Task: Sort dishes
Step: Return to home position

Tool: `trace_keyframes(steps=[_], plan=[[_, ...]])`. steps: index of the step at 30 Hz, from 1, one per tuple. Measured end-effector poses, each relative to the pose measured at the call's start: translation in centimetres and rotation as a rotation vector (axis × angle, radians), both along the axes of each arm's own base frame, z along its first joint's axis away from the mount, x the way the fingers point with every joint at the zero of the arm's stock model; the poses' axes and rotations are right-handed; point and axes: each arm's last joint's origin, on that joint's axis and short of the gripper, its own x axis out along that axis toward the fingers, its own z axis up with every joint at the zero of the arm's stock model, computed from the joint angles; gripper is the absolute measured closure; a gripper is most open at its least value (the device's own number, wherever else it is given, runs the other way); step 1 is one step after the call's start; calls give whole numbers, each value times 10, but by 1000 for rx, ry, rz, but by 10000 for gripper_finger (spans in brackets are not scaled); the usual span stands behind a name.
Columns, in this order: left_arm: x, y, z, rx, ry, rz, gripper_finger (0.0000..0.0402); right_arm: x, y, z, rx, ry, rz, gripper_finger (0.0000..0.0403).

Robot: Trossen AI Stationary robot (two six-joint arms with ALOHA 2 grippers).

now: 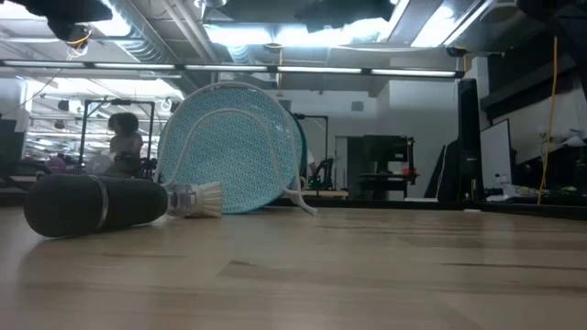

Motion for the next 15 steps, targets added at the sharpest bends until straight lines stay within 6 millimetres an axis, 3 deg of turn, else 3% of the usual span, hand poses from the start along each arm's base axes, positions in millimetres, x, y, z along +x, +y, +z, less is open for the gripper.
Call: trace_keyframes(steps=[7,11,15], plan=[[17,-8,-8,47,-19,-67,382,0,9,0,66,0,62,262],[31,-14,-15,38,-31,-67,387,-8,9,15,-17,7,-76,262],[50,-22,-43,41,-27,-68,389,-11,2,23,-130,40,-321,262]])
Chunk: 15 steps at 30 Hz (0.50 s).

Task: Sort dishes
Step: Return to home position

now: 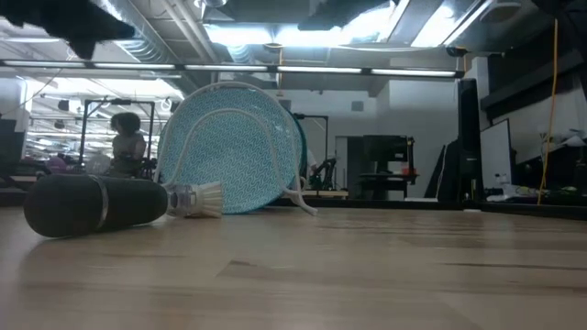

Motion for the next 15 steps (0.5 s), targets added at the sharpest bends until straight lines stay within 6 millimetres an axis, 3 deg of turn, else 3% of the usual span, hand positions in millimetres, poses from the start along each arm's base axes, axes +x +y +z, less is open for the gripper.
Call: trace_keyframes(steps=[4,7,15], plan=[[13,-5,-26,-22,-4,5,389,-16,-1,13,2,-12,-77,262],[19,-8,-41,-26,-7,8,389,-38,8,29,13,-14,-77,262],[24,-9,-55,-24,-14,19,389,-113,57,78,-127,-22,-165,262]])
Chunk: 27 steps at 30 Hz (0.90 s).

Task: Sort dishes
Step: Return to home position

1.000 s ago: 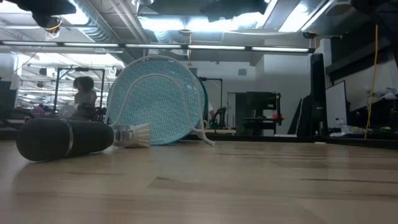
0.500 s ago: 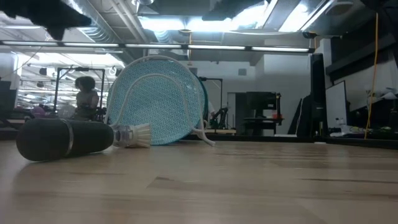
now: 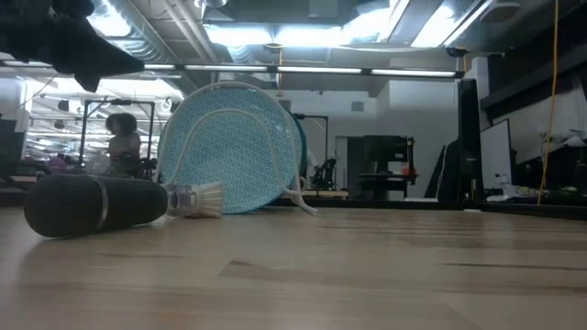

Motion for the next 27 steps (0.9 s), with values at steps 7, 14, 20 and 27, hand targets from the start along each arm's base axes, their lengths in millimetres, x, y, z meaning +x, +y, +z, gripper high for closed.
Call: trace_keyframes(steps=[7,14,20,27], plan=[[0,1,-2,-29,-4,20,389,-41,32,-14,-21,-16,-8,262],[0,1,-3,-20,6,19,389,-67,51,-80,-72,-219,-77,262],[0,1,-3,-18,9,19,389,-78,57,-162,-14,-399,-182,262],[0,1,-3,-17,10,19,389,-93,67,-259,175,-438,-267,262]])
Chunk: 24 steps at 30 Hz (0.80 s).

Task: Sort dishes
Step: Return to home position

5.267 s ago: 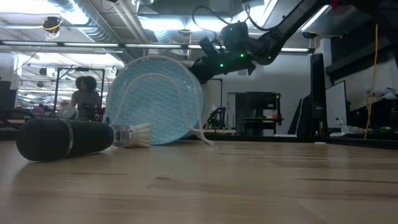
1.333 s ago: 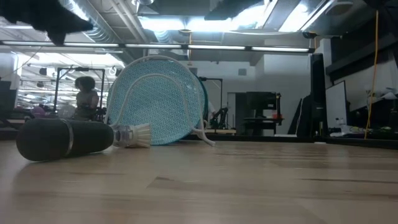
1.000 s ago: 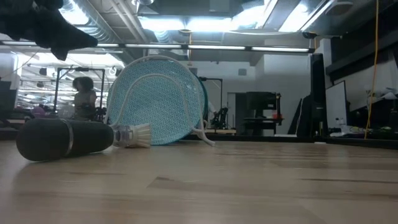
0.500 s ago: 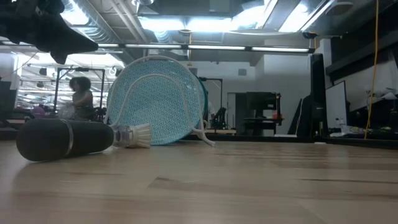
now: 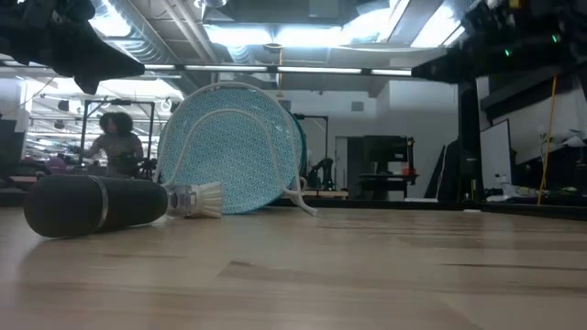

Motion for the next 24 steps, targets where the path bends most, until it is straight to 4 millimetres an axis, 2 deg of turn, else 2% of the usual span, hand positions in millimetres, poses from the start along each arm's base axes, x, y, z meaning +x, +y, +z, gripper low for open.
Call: trace_keyframes(steps=[5,8,12,18,21,24], plan=[[0,0,0,1,2,0,389,-9,6,-38,17,-115,-13,262],[0,0,0,2,5,0,389,-13,9,-51,11,-160,-20,262],[0,0,0,2,5,0,389,-15,11,-69,43,-126,-21,262],[0,0,0,2,5,0,389,-18,14,-86,76,-83,-15,262],[0,0,0,2,5,0,389,-19,15,-86,70,-90,6,262],[0,0,0,2,5,0,389,-19,19,-81,49,-133,108,262]])
